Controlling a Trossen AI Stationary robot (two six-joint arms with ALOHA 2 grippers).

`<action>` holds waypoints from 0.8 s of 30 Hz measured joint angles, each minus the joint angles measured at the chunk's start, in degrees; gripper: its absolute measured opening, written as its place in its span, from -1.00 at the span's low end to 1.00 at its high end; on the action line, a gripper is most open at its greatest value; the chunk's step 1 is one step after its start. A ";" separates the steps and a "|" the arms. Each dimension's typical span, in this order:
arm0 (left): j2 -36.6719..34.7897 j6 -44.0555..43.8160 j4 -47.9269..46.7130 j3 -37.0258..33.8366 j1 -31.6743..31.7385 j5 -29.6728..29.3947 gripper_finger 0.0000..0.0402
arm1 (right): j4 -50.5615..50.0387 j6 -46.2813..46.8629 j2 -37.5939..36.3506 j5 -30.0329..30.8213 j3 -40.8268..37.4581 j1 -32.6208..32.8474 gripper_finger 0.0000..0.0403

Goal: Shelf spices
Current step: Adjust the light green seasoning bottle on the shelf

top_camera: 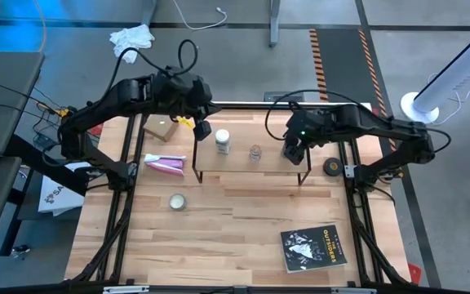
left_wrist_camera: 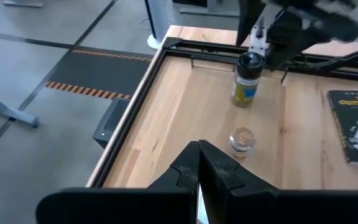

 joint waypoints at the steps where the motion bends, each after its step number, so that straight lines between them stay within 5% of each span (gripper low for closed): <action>1: 0.00 -0.10 0.05 0.00 0.03 0.42 -1.00 | -0.87 0.30 0.39 -0.09 0.00 -0.30 0.69; 13: 0.00 -0.91 -0.11 0.00 0.03 0.47 -1.00 | -1.19 -1.51 5.23 -7.92 0.00 -2.91 0.69; 24: 0.00 -0.49 -7.07 0.00 0.03 -0.34 -1.00 | -3.58 -1.82 9.02 -7.35 0.00 -2.89 0.53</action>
